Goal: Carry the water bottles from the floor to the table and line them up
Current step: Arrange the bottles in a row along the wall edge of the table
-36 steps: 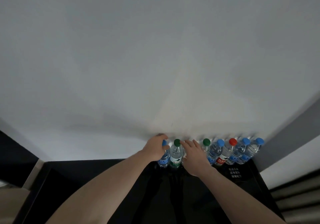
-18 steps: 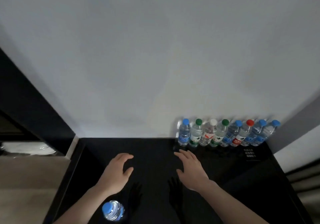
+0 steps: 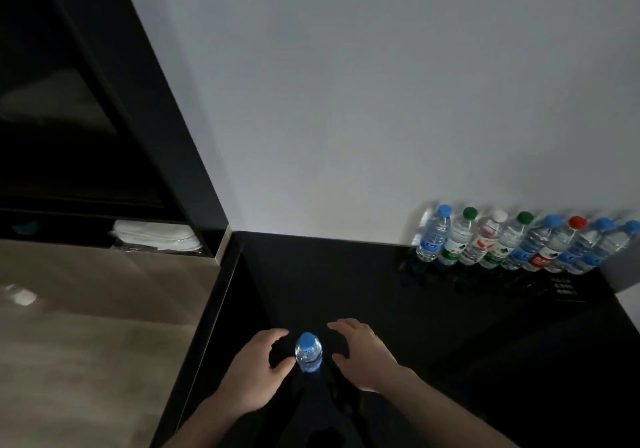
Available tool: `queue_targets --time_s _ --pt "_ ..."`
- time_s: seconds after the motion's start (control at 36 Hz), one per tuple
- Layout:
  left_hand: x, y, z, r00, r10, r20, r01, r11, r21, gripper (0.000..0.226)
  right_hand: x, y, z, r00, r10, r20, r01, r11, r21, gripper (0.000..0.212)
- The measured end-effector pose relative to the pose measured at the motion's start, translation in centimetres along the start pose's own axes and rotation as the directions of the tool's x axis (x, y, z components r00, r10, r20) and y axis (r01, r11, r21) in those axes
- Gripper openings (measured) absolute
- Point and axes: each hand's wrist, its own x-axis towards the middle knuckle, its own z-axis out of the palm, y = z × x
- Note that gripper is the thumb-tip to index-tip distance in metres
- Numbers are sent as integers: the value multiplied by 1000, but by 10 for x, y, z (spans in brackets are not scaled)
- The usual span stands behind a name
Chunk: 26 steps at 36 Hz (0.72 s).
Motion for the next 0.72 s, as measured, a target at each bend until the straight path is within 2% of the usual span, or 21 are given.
queue_targets --time_s 0.19,0.33,0.44,0.72 --pt "16 15 7 996 82 28 -84 996 44 56 -15 -6 27 997 69 29 -68 998 -18 63" --pt "34 13 23 990 127 63 -132 987 90 42 -30 4 29 990 139 22 -139 990 -22 65" --pt "40 10 31 992 113 57 -117 991 69 35 -42 16 24 981 193 -8 -193 981 -18 66" --pt "49 18 34 993 113 40 -118 981 155 29 -60 30 11 961 267 -68 -266 964 24 70"
